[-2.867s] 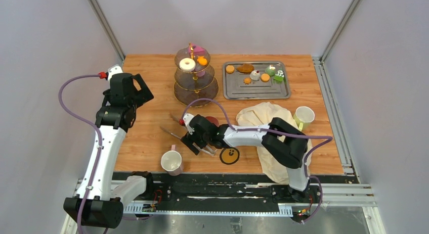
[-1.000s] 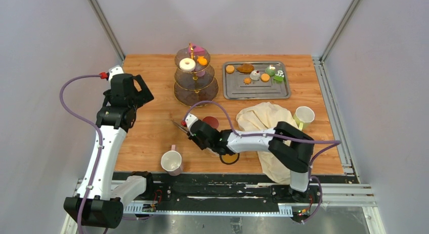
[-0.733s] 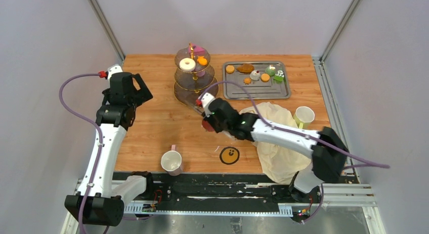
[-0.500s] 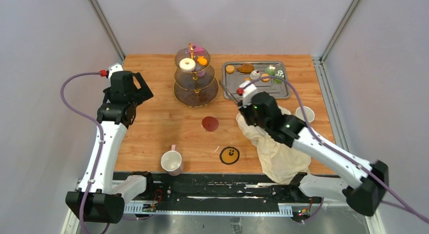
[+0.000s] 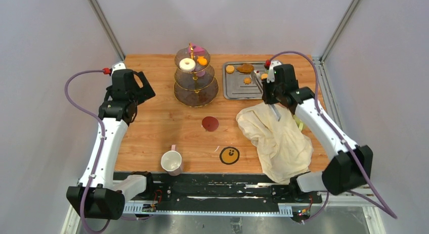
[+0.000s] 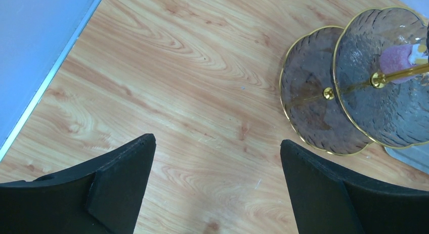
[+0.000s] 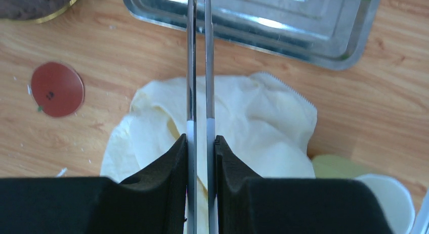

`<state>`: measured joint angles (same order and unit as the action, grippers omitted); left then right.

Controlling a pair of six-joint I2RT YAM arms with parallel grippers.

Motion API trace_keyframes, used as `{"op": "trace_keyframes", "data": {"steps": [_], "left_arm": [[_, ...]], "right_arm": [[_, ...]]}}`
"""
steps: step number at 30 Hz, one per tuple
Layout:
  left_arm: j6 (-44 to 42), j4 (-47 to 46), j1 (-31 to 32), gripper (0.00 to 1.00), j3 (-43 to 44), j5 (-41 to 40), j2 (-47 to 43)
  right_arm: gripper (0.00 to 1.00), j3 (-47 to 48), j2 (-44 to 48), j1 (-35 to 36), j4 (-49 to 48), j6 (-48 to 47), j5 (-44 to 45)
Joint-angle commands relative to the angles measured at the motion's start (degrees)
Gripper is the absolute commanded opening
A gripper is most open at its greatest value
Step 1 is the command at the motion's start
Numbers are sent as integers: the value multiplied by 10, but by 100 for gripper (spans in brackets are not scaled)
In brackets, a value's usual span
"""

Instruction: Serve the afternoon tea

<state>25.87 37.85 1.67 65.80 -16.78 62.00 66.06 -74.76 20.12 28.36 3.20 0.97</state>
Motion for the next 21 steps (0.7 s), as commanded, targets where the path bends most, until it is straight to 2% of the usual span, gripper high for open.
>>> {"op": "trace_keyframes", "data": {"steps": [1,7,11,18,21], "left_arm": [[-13,2,-3,98,22,5,1],[-17,6,-3,98,34,8,10],[-18,4,-3,98,40,10,16],[-24,-4,-3,98,47,29,34],[-29,-6,-3,98,46,28,38]], "right_arm": [[1,106,-83,-37,10,0,-57],[1,194,-186,-108,34,21,-37],[1,194,-208,-148,44,23,-29],[11,178,-223,-204,53,9,-32],[19,176,-223,-219,53,10,-48]]}}
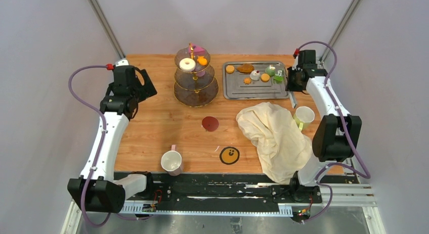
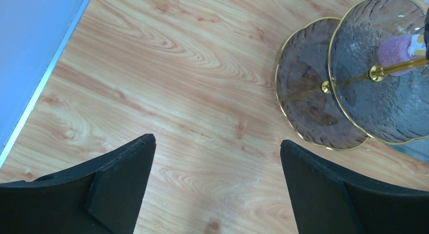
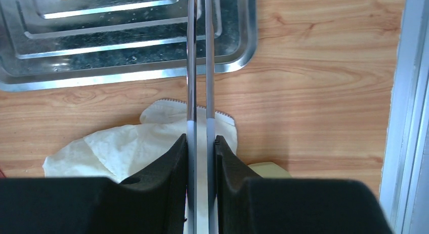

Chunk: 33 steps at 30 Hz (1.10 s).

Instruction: Serve the afternoon tea

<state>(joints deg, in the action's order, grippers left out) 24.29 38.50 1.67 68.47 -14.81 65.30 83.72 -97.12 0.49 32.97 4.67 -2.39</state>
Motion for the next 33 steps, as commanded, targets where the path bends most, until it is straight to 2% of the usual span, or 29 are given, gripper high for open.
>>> {"op": "trace_keyframes", "data": {"steps": [1,17,33], "left_arm": [[-13,-13,-3,98,19,10,7],[-9,-16,-3,98,19,21,32],[-9,-21,-3,98,12,28,41]], "right_arm": [[21,-2,0,-24,8,-5,-15],[37,-2,-45,-26,8,9,-22],[43,16,-73,-26,-6,12,-13]]}}
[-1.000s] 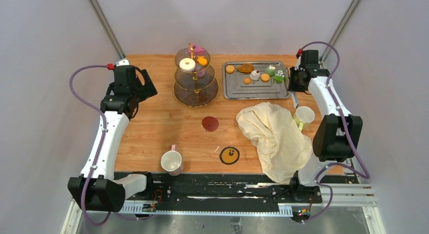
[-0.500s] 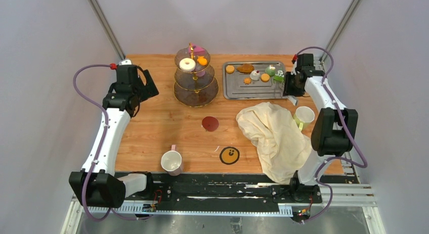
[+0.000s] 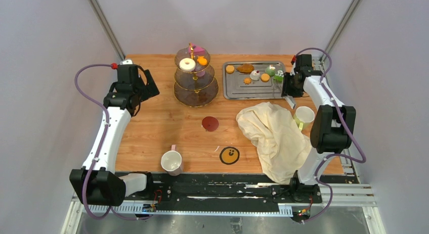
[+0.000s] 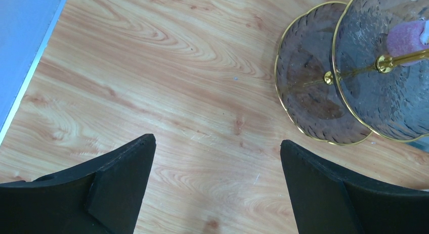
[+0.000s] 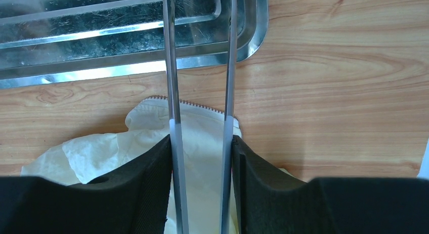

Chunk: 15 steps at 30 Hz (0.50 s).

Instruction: Serve the afternoon tea

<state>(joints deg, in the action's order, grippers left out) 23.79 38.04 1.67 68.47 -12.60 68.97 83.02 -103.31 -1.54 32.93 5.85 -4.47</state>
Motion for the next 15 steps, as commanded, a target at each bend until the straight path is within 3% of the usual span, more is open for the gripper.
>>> {"op": "trace_keyframes", "data": {"steps": [1,15], "left_arm": [[-4,-17,-3,98,12,5,6],[-3,-19,-3,98,12,6,14]], "right_arm": [[43,24,-13,-6,-6,-1,9],[45,49,-37,-7,-22,8,-8]]}}
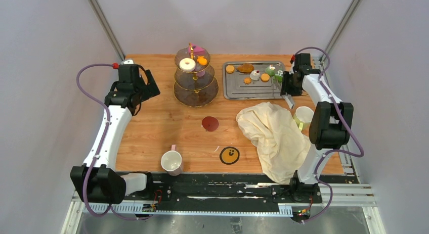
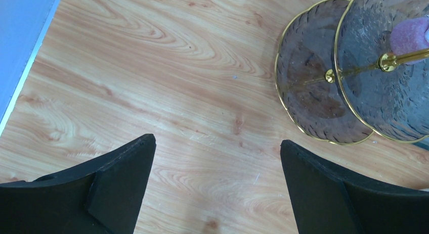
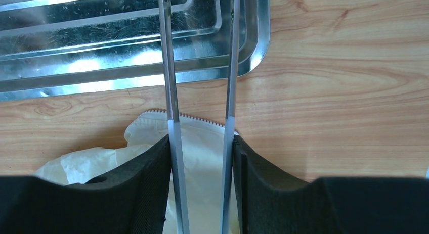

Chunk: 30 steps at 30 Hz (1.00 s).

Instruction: Serve the afternoon tea

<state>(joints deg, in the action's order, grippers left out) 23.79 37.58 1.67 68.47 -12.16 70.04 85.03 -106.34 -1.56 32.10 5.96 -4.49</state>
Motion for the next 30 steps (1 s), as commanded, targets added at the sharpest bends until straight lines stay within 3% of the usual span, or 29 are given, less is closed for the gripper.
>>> {"op": "trace_keyframes", "data": {"steps": [1,9,30], "left_arm": [[-3,-15,-3,98,12,2,4],[3,-14,-3,98,16,8,8],[3,-12,-3,98,14,9,-2]], "right_arm": [[45,31,-8,-6,-13,7,-19],[44,30,4,13,-15,4,-62],[44,59,-36,13,-15,-14,6]]}}
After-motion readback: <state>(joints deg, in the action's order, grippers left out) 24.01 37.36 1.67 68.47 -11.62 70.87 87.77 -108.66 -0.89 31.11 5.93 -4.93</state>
